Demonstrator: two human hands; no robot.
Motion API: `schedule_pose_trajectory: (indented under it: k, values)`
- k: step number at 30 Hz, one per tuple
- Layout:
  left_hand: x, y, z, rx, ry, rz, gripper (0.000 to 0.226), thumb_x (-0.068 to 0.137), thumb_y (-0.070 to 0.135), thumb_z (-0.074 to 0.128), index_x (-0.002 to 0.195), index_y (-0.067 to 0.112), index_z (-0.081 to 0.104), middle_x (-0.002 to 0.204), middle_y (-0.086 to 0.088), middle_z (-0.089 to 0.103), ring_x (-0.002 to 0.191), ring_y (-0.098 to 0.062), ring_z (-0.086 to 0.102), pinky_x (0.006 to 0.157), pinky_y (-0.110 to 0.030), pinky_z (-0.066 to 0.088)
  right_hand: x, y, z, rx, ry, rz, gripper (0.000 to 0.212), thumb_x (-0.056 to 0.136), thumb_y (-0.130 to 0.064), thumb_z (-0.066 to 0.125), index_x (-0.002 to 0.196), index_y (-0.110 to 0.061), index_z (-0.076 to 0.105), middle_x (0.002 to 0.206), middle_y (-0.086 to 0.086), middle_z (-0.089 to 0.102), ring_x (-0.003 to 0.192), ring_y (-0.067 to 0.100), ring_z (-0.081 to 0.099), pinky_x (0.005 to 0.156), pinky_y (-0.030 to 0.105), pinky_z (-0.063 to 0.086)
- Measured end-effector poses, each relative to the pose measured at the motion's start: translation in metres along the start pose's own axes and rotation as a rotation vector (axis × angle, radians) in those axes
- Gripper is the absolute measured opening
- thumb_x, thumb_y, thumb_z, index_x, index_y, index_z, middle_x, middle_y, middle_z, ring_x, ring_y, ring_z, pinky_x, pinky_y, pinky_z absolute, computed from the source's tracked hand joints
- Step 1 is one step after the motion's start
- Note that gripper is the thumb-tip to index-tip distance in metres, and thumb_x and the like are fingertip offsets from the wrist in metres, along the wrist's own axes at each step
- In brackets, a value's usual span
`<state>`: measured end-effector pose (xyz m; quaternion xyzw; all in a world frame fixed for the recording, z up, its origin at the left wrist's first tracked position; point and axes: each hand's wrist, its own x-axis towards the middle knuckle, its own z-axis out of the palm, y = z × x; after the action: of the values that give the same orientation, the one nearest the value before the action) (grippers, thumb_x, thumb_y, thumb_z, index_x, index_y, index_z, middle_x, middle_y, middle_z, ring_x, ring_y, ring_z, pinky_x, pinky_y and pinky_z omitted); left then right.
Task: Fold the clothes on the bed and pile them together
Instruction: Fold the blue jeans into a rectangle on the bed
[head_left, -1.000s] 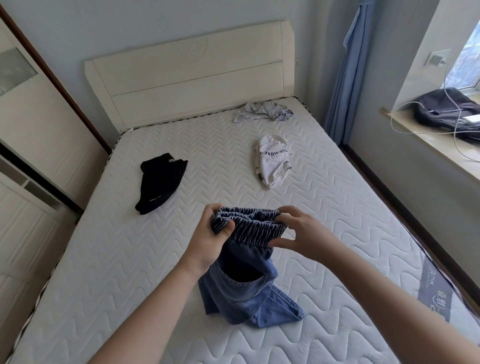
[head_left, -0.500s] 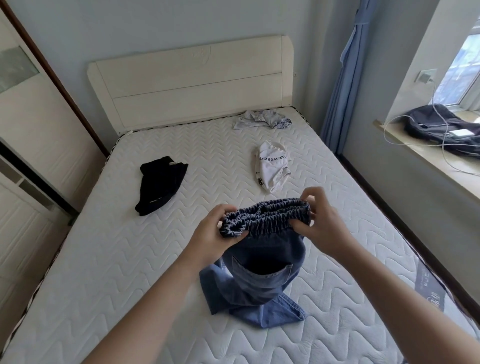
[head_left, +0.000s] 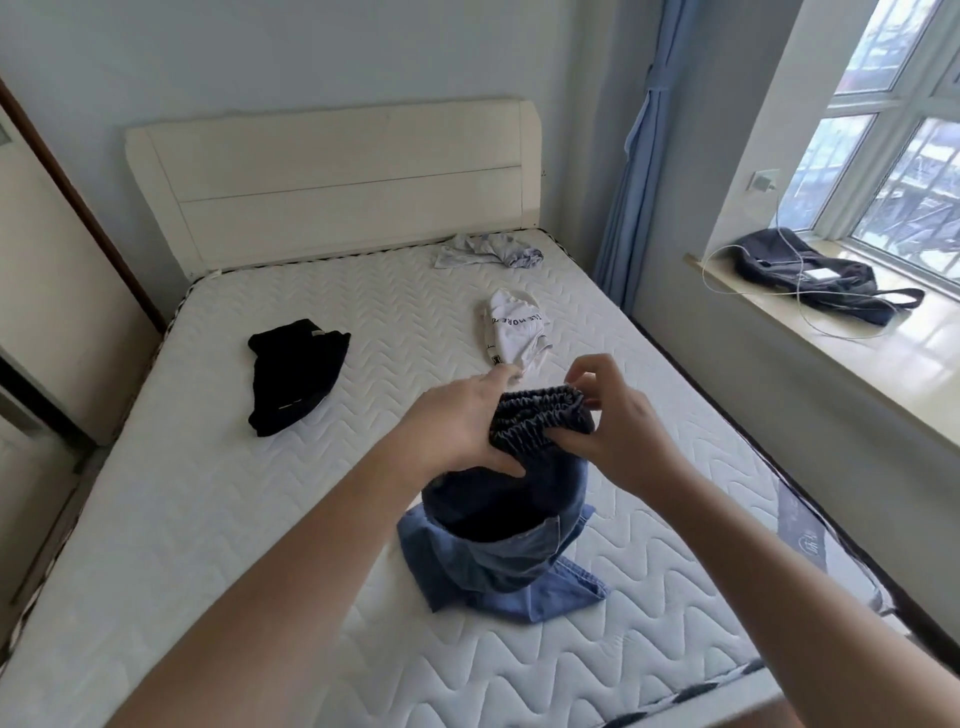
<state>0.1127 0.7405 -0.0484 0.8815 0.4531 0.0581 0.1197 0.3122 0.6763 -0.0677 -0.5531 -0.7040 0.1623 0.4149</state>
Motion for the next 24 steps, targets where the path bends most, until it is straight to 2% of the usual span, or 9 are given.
schedule_pose_trajectory:
  k: [2, 5, 9, 11, 14, 16, 19, 22, 24]
  values:
    - [-0.004, -0.006, 0.006, -0.035, -0.01, -0.001, 0.077, 0.066, 0.056, 0.08, 0.128, 0.036, 0.039, 0.111, 0.003, 0.066, 0.099, -0.023, 0.064, 0.072, -0.034, 0.046, -0.007, -0.003, -0.001, 0.008, 0.038, 0.031, 0.063, 0.069, -0.011, 0.084, 0.101, -0.038, 0.036, 0.085, -0.02, 0.062, 0.086, -0.008, 0.06, 0.069, 0.006, 0.044]
    - [-0.011, -0.007, 0.02, -0.022, 0.009, 0.08, 0.042, 0.079, 0.054, 0.067, 0.109, 0.032, 0.048, 0.098, 0.002, 0.066, 0.091, -0.027, 0.064, 0.068, -0.035, 0.046, -0.017, -0.003, -0.001, 0.015, 0.063, 0.032, 0.063, 0.066, -0.017, 0.088, 0.102, -0.036, 0.04, 0.086, -0.022, 0.063, 0.084, -0.006, 0.06, 0.07, 0.005, 0.043]
    - [-0.011, -0.004, 0.029, -0.047, -0.032, 0.121, 0.033, 0.083, 0.049, 0.064, 0.106, 0.028, 0.053, 0.097, 0.001, 0.066, 0.09, -0.027, 0.063, 0.07, -0.035, 0.046, -0.033, 0.021, 0.0, 0.134, 0.039, 0.082, 0.056, 0.069, -0.018, 0.086, 0.111, -0.032, 0.051, 0.1, -0.022, 0.065, 0.096, -0.004, 0.061, 0.082, 0.011, 0.045]
    - [-0.009, -0.001, 0.031, -0.059, -0.051, 0.122, 0.029, 0.082, 0.048, 0.065, 0.101, 0.03, 0.054, 0.095, 0.003, 0.066, 0.09, -0.025, 0.063, 0.071, -0.035, 0.047, -0.046, 0.048, 0.003, 0.247, 0.003, 0.215, 0.043, 0.081, -0.016, 0.077, 0.111, -0.035, 0.053, 0.107, -0.02, 0.065, 0.103, 0.001, 0.062, 0.088, 0.015, 0.046]
    - [-0.003, 0.004, 0.036, -0.112, -0.085, 0.124, 0.021, 0.081, 0.046, 0.067, 0.087, 0.038, 0.049, 0.082, 0.012, 0.059, 0.085, -0.02, 0.062, 0.069, -0.034, 0.046, -0.071, 0.1, 0.018, 0.396, 0.009, 0.536, 0.009, 0.097, -0.03, 0.057, 0.104, -0.03, 0.062, 0.105, -0.011, 0.069, 0.108, 0.013, 0.064, 0.082, 0.014, 0.047]
    - [0.006, 0.011, 0.037, -0.114, -0.092, 0.127, 0.023, 0.081, 0.044, 0.068, 0.083, 0.039, 0.046, 0.076, 0.016, 0.054, 0.081, -0.017, 0.059, 0.066, -0.031, 0.042, -0.089, 0.14, 0.034, 0.474, -0.003, 0.786, 0.026, 0.1, -0.038, 0.048, 0.104, -0.019, 0.065, 0.106, 0.0, 0.071, 0.11, 0.019, 0.064, 0.08, 0.021, 0.044]
    - [0.026, 0.029, 0.036, -0.089, -0.098, 0.121, 0.022, 0.08, 0.045, 0.068, 0.084, 0.04, 0.047, 0.077, 0.016, 0.056, 0.08, -0.016, 0.058, 0.066, -0.032, 0.042, -0.113, 0.195, 0.053, 0.518, -0.064, 1.084, 0.036, 0.101, -0.04, 0.044, 0.116, -0.01, 0.06, 0.126, 0.012, 0.063, 0.115, 0.024, 0.057, 0.091, 0.034, 0.041]
    - [0.047, 0.048, 0.032, -0.1, -0.107, 0.108, 0.021, 0.08, 0.045, 0.069, 0.081, 0.039, 0.049, 0.076, 0.015, 0.059, 0.078, -0.015, 0.059, 0.068, -0.033, 0.048, -0.127, 0.233, 0.059, 0.682, -0.134, 1.317, 0.06, 0.096, -0.056, 0.044, 0.136, -0.011, 0.048, 0.142, 0.008, 0.049, 0.13, 0.023, 0.044, 0.105, 0.043, 0.033]
    - [0.059, 0.059, 0.027, -0.114, -0.108, 0.093, 0.02, 0.08, 0.043, 0.071, 0.082, 0.037, 0.052, 0.077, 0.014, 0.062, 0.078, -0.015, 0.06, 0.071, -0.035, 0.049, -0.13, 0.252, 0.06, 0.753, -0.217, 1.389, 0.077, 0.091, -0.069, 0.038, 0.143, -0.011, 0.041, 0.148, 0.006, 0.042, 0.139, 0.021, 0.035, 0.112, 0.044, 0.024]
